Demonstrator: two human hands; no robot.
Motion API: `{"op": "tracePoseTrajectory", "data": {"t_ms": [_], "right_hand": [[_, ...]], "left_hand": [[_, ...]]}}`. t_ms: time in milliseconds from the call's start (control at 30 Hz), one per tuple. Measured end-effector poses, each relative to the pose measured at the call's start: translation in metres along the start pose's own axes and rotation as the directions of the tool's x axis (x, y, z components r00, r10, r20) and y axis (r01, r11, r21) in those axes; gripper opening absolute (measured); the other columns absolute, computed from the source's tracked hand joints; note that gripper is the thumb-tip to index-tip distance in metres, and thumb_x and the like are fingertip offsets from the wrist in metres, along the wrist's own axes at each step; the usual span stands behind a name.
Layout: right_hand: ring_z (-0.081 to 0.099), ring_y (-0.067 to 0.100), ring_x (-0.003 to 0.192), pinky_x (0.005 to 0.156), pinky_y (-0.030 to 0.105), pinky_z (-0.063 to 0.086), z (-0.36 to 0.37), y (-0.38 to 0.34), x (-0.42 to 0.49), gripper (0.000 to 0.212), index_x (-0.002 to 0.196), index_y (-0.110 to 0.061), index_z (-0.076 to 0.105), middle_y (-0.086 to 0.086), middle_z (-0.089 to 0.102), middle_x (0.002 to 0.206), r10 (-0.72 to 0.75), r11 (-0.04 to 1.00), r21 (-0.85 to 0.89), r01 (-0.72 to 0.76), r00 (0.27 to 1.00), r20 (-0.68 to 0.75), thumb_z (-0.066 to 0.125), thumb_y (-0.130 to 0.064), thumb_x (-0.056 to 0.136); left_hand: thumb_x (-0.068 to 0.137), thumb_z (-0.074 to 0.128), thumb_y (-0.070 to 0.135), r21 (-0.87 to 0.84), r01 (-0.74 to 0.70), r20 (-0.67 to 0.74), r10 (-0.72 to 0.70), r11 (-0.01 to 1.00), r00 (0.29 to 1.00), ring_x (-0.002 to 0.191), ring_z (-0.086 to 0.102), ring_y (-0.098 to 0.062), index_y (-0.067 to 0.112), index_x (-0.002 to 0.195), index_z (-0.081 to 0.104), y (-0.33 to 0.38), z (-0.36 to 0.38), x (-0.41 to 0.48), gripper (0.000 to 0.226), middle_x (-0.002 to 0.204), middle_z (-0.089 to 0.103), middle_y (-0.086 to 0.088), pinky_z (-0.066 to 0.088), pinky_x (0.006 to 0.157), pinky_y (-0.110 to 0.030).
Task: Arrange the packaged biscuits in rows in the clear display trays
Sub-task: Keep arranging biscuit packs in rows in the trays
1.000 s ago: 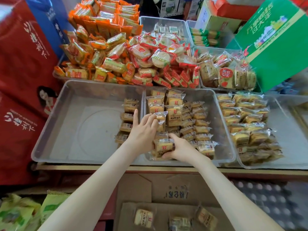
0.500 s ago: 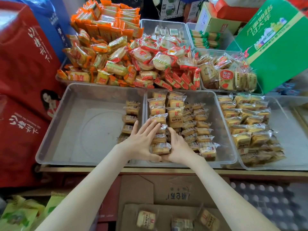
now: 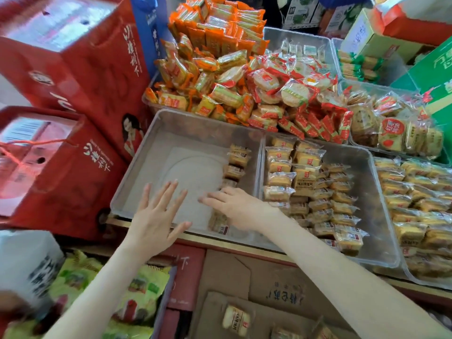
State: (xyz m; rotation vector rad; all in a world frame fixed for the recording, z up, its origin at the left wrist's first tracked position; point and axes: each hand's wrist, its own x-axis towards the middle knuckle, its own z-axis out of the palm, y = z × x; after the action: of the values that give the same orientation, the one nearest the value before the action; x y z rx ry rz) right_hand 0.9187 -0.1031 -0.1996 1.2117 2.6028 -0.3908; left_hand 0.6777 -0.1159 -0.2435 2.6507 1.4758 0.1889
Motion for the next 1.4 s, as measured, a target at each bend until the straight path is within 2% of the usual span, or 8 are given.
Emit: {"op": "tracePoseTrajectory", "data": {"t_ms": [200, 367, 567, 700, 900, 1033, 1233, 1400], "right_hand": [[0.017, 0.026, 0.146, 0.118, 0.048, 0.002, 0.047, -0.004, 0.064, 0.066, 0.152, -0.026, 0.018, 0.001, 0.029, 0.156, -0.018, 0.861, -0.462, 0.214, 0.920, 0.392, 0.053, -0.018, 0.096], [0.024, 0.030, 0.139, 0.113, 0.052, 0.005, 0.054, -0.002, 0.079, 0.036, 0.137, -0.012, 0.047, 0.012, 0.041, 0.146, 0.021, 0.920, -0.360, 0.152, 0.900, 0.435, 0.042, -0.022, 0.103], [0.035, 0.027, 0.136, 0.114, 0.042, 0.022, 0.038, 0.018, 0.072, 0.049, 0.138, -0.015, 0.047, 0.005, 0.041, 0.147, 0.115, 0.829, -0.552, 0.090, 0.938, 0.326, 0.060, -0.015, 0.091], [0.065, 0.022, 0.079, 0.073, 0.033, 0.052, 0.031, 0.027, 0.070, 0.051, 0.078, -0.019, 0.075, 0.000, 0.069, 0.083, 0.054, 0.802, -0.596, 0.038, 0.989, 0.135, 0.093, -0.019, 0.030], [0.062, 0.027, 0.093, 0.078, 0.038, 0.047, -0.003, 0.003, 0.045, 0.056, 0.107, -0.011, 0.065, 0.006, 0.066, 0.103, -0.006, 0.907, -0.411, -0.096, 0.971, -0.240, 0.078, -0.005, 0.054], [0.046, 0.023, 0.119, 0.099, 0.041, 0.035, -0.035, -0.020, 0.023, 0.066, 0.128, -0.018, 0.041, 0.004, 0.055, 0.126, 0.042, 0.998, 0.051, -0.024, 0.914, -0.405, 0.065, 0.005, 0.071], [0.030, -0.006, 0.119, 0.098, 0.033, 0.033, -0.071, -0.062, -0.006, 0.069, 0.123, -0.025, 0.029, 0.008, 0.043, 0.138, 0.069, 0.899, 0.399, 0.179, 0.843, -0.533, 0.071, 0.002, 0.076], [0.027, 0.005, 0.139, 0.107, 0.023, 0.039, -0.082, -0.066, -0.023, 0.087, 0.137, -0.036, 0.019, -0.016, 0.016, 0.153, 0.234, 0.742, 0.630, 0.229, 0.792, -0.563, 0.079, -0.012, 0.078]], "left_hand": [[0.101, 0.020, 0.059, 0.044, -0.025, -0.133, 0.031, 0.999, 0.991, 0.141, 0.035, -0.029, 0.009, 0.142, 0.050, -0.009, 0.006, -0.002, 0.071, 0.151, 0.042, -0.015, 0.011, 0.119, -0.052], [0.097, 0.033, 0.058, 0.033, -0.040, -0.218, 0.046, 0.999, 0.975, 0.142, 0.036, -0.025, 0.011, 0.140, 0.053, -0.013, 0.013, -0.003, 0.067, 0.151, 0.043, -0.011, 0.015, 0.120, -0.051], [0.100, 0.025, 0.060, -0.002, -0.033, -0.251, 0.032, 0.999, 0.967, 0.140, 0.041, -0.024, 0.011, 0.131, 0.062, -0.012, 0.015, -0.003, 0.069, 0.148, 0.047, -0.010, 0.025, 0.116, -0.051], [0.099, 0.025, 0.061, -0.014, -0.009, -0.212, 0.006, 1.000, 0.977, 0.139, 0.043, -0.024, 0.011, 0.130, 0.063, -0.011, 0.012, -0.002, 0.070, 0.147, 0.049, -0.010, 0.026, 0.116, -0.050], [0.094, 0.032, 0.064, -0.038, 0.081, -0.104, -0.085, 0.996, 0.991, 0.140, 0.041, -0.023, 0.010, 0.138, 0.054, -0.005, 0.005, -0.001, 0.073, 0.148, 0.048, -0.010, 0.016, 0.118, -0.047], [0.084, 0.047, 0.058, -0.138, 0.108, -0.184, -0.132, 0.985, 0.974, 0.141, 0.037, -0.029, 0.002, 0.143, 0.042, 0.012, -0.007, 0.007, 0.082, 0.149, 0.045, -0.015, 0.009, 0.119, -0.047], [0.073, 0.068, 0.038, -0.168, 0.069, -0.494, -0.145, 0.983, 0.857, 0.134, 0.041, -0.031, 0.000, 0.133, 0.052, 0.031, -0.046, 0.014, 0.073, 0.137, 0.054, -0.019, 0.024, 0.114, -0.056], [0.077, 0.063, 0.051, -0.212, -0.006, -0.619, -0.129, 0.977, 0.775, 0.124, 0.048, -0.025, 0.005, 0.112, 0.060, 0.030, -0.060, 0.011, 0.058, 0.122, 0.063, -0.014, 0.025, 0.113, -0.047]]}}
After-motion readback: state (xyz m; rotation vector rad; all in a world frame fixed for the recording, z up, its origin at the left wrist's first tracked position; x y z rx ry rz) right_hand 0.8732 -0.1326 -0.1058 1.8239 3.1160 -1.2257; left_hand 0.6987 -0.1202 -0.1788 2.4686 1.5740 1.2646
